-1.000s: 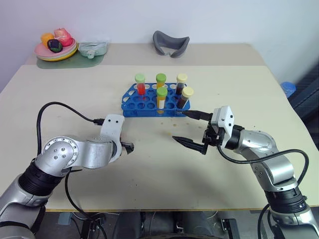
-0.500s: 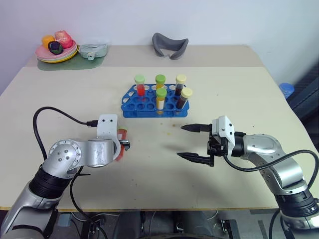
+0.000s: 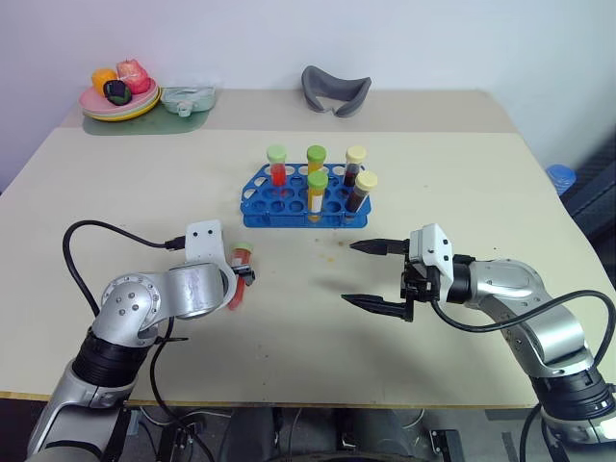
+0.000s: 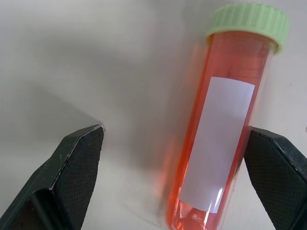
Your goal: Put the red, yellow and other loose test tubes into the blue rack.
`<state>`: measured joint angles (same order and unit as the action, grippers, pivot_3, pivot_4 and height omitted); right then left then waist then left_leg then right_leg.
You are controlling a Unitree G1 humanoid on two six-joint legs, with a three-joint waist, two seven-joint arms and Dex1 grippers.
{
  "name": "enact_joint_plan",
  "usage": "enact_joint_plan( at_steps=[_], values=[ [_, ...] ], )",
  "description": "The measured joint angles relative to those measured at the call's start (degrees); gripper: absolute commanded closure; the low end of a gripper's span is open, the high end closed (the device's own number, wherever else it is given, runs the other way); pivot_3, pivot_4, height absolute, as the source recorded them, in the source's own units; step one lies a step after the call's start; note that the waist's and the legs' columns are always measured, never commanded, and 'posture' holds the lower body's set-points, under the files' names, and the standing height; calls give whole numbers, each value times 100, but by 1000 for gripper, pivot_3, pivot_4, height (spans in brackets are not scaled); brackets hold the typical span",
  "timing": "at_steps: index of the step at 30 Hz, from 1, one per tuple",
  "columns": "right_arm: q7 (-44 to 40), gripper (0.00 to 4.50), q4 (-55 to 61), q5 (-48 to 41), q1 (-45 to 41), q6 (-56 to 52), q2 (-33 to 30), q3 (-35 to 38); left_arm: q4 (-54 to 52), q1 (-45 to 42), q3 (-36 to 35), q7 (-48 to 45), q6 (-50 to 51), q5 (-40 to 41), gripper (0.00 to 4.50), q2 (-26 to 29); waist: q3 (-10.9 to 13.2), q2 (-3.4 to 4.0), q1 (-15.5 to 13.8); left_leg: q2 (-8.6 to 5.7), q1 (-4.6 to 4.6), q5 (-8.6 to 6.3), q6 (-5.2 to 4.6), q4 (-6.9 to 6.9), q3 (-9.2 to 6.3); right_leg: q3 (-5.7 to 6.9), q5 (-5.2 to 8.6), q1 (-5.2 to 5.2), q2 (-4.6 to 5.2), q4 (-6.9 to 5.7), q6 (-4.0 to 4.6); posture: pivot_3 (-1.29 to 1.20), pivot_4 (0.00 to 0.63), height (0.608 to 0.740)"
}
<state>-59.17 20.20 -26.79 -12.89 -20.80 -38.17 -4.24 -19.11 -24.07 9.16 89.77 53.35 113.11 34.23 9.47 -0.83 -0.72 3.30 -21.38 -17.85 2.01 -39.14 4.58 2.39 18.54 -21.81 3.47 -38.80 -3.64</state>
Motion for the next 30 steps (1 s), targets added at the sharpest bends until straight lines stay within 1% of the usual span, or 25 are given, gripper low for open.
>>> enact_joint_plan(
  at_steps=[2, 3, 4, 7, 16, 19, 20, 28, 30],
  values=[
    [17, 0, 0, 33, 0, 8, 5, -2, 39, 1, -35, 13, 0, -5, 785, 9, 0, 1, -3, -1, 0, 0, 0, 0, -1, 0, 0, 2, 0, 2, 0, 0, 150, 735],
    [23, 0, 0, 51, 0, 11, 11, -2, 72, 3, -61, 17, -2, -5, 1163, 22, -1, 2, -7, -2, 1, 0, 0, 0, -2, 0, 0, 4, 0, 2, 0, 0, 150, 735],
    [26, 0, 0, 70, -1, 11, 19, -3, 98, 13, -99, 22, -4, -7, 1259, 25, -2, 3, -12, -4, 1, 0, 0, 0, -5, 0, 0, 5, 1, 3, 0, 0, 150, 735],
    [29, 0, 0, 78, -16, 15, 54, -11, 102, 11, -114, 21, 25, -3, 1259, -1, -2, 3, -13, -24, 4, -1, -2, 0, -12, 1, 0, 15, 3, 13, -2, 0, 150, 735],
    [56, 0, 0, 88, -41, 25, 103, -11, 221, -28, -133, 21, 364, 5, 1259, -2, -3, 6, -7, -26, 14, -1, -2, 4, -22, 3, 1, 32, 3, 24, -3, 0, 150, 735],
    [85, 0, 1, 107, -41, 25, 106, -11, 255, -39, -154, 21, 392, 1, 2070, 17, -4, 6, -7, -26, 15, -1, -2, 5, -23, 3, 1, 33, 3, 24, -3, 0, 150, 735],
    [92, 0, 1, 117, -41, 26, 107, -11, 272, -45, -163, 21, 387, 4, 2485, 50, -4, 7, -11, -26, 15, -1, -2, 5, -24, 3, 1, 34, 3, 24, -3, 0, 150, 735],
    [155, 0, 38, 141, -41, 31, 122, -12, 345, -86, -204, 21, 383, 6, 2485, 54, -5, 9, -10, -27, 16, -1, -2, 9, -29, 5, 1, 39, 4, 32, -4, 0, 150, 735],
    [161, 0, 38, 148, -41, 34, 135, -13, 384, -103, -203, 21, 387, 7, 3029, 57, -5, 9, -10, -28, 16, -1, -3, 9, -29, 5, 1, 40, 5, 34, -4, 0, 150, 735]
  ],
)
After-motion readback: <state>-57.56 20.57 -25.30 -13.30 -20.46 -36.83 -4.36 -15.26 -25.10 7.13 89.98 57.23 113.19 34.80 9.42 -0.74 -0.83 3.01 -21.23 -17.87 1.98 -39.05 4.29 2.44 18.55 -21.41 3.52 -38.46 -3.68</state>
